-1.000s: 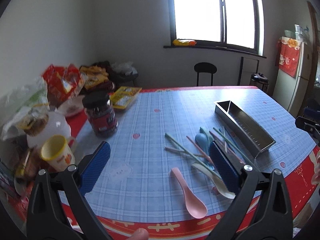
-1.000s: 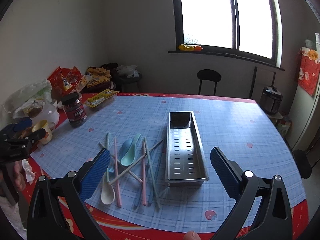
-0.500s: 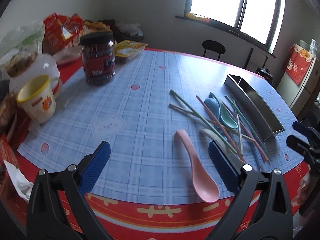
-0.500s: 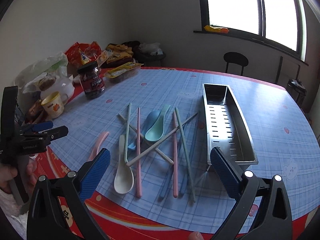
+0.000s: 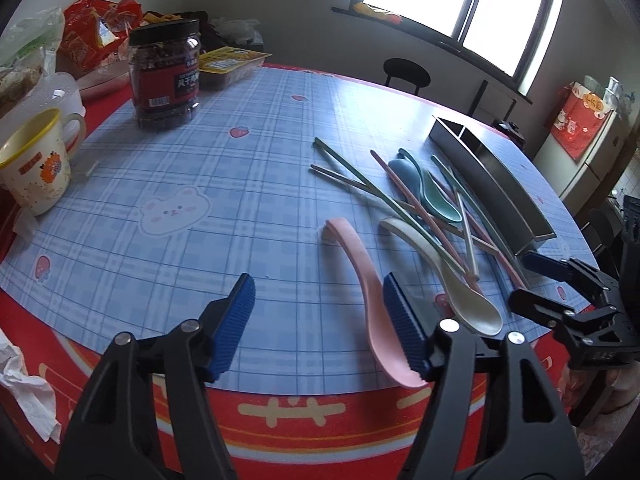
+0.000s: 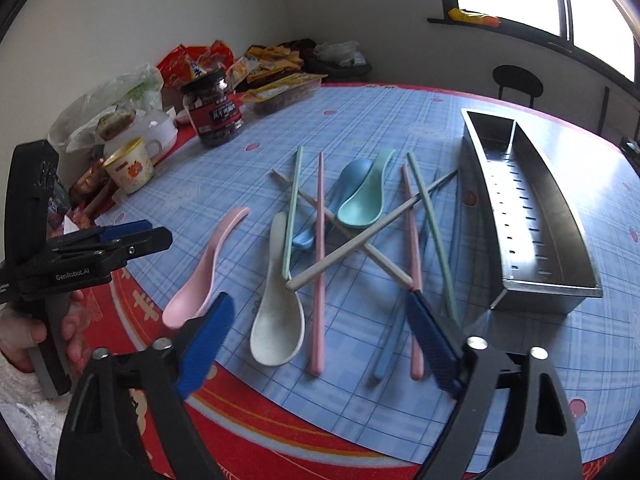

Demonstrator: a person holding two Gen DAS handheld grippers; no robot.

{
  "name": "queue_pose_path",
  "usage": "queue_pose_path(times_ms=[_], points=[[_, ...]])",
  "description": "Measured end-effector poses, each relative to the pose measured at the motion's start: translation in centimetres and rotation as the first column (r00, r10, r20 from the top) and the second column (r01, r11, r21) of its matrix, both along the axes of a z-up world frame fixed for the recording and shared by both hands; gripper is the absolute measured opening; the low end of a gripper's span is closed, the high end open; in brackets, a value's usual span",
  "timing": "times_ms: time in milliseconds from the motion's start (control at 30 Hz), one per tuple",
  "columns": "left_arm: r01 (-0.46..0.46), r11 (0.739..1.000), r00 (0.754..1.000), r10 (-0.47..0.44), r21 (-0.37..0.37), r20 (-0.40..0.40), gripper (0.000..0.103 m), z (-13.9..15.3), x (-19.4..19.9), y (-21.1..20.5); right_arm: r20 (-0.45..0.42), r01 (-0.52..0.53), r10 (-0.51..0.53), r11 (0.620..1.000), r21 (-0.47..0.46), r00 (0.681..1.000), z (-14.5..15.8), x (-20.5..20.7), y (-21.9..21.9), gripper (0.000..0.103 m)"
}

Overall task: Organize utensils
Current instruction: 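Move the right tool to the white spoon while the left tool approaches the pink spoon, then close the right gripper on the white spoon while the left gripper grasps the pink spoon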

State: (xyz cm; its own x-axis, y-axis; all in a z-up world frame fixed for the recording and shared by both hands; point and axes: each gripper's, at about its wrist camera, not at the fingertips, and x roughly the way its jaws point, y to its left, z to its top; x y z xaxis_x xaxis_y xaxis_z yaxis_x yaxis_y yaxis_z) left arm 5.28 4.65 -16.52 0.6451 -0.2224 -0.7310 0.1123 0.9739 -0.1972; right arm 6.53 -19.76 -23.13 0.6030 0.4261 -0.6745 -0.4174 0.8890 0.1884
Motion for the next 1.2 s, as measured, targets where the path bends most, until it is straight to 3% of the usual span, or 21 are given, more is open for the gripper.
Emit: queue_pose_path(times_ms=[200,300,933,1067,1200], points=[[0.051,0.999,0.999,-0.051,0.010,0.010,0.050,-0.4,0.1,-0.9,-0.040,-0.062,0.062,0.998,-0.002,0.997,-0.8,0.3,1.2,0.042],[0.059,0.998,0.998,-0.060,0.009,0.011,0.047,-0.5,0.4,-1.1,-0.050,-0.083,0.083,0.997,0.008,0.995,-1.0,0.5,1.7,0.032],[0.092,0.994,0.995,-0.094,-0.060,-0.021,0.045,-2.1,1.2,-1.3,-0.104,-0.106,0.105,0.994,0.003,0.989,-2.6,2.5,3.2,0.029],[0.118,0.991,0.992,-0.120,-0.060,-0.030,0.040,-2.2,1.1,-1.7,-0.090,-0.108,0.106,0.994,-0.020,0.990,-2.7,2.3,3.6,0.014],[0.139,0.989,0.989,-0.141,-0.052,-0.039,0.038,-2.3,0.8,-2.2,-0.088,-0.132,0.130,0.991,-0.011,0.988,-2.9,2.1,3.7,0.010]])
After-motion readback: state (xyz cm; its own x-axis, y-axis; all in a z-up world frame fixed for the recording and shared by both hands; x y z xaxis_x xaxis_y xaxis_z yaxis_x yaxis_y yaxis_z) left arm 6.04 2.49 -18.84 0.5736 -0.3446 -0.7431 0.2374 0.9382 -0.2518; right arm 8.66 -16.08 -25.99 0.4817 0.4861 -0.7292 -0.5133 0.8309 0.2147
